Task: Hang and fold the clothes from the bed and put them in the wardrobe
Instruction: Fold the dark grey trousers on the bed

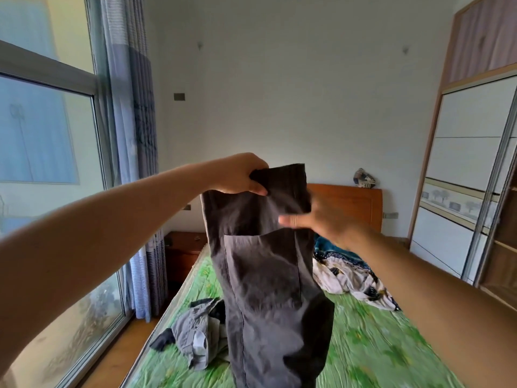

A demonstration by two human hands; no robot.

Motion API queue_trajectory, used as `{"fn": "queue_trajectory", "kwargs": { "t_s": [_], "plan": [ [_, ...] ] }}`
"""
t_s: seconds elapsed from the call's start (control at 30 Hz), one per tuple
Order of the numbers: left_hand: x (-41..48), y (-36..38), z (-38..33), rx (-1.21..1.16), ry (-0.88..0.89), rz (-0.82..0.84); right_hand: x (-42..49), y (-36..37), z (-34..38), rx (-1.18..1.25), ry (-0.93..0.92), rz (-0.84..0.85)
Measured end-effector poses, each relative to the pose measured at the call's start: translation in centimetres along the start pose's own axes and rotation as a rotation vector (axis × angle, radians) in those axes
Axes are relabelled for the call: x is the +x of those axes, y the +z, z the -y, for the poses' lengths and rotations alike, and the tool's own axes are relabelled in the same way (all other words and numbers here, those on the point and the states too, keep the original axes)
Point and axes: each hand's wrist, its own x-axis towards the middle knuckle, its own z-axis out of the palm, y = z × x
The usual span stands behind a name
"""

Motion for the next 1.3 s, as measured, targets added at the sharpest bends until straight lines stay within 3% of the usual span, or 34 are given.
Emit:
{"fn": "queue_trajectory", "kwargs": {
  "t_s": [0.1, 0.3, 0.37, 0.47, 0.67, 0.73, 0.83, 0.93, 1.07, 1.13, 1.3],
  "plan": [
    [0.1, -0.3, 0.0, 0.045, 0.019, 0.025, -1.1, 0.8, -3.3, -0.090, 0.092, 0.026],
    [-0.1, -0.2, 0.4, 0.072, 0.007, 0.012, -0.7, 2.0, -4.6, -0.113, -0.065, -0.305],
    [-0.4, -0.9, 0.9, 0.087, -0.008, -0.030, -0.8, 1.9, -5.4, -0.034, -0.080, -0.245],
    [-0.9, -2.7, 1.6, 0.134, -0.013, -0.116, -1.7, 2.6, -8.4, -0.106, 0.141, -0.044],
    [-1.6, -5.7, 3.6, 0.195, -0.049, -0.167, -3.5, 4.7, -12.6, -0.248, 0.321, -0.129],
    [-2.0, -6.2, 4.1, 0.189, -0.054, -0.175, -3.8, 5.3, -12.9, -0.087, 0.452, -0.155],
    [-2.7, -6.7, 4.8, 0.163, -0.053, -0.184, -2.9, 7.2, -13.2, 0.478, 0.554, -0.210],
    [-3.6, -7.0, 5.2, 0.150, -0.047, -0.183, -1.7, 9.4, -12.0, 0.554, 0.540, -0.312],
    [-4.8, -7.5, 6.3, 0.136, -0.056, -0.180, -1.3, 11.6, -11.6, 0.677, 0.674, -0.250],
    [-5.5, -7.5, 7.2, 0.129, -0.069, -0.175, -0.8, 12.3, -11.6, 0.755, 0.599, -0.267],
    [-7.3, -8.4, 10.4, 0.160, -0.134, -0.185, -0.1, 12.7, -11.2, 1.045, 0.365, -0.532]
  ]
}}
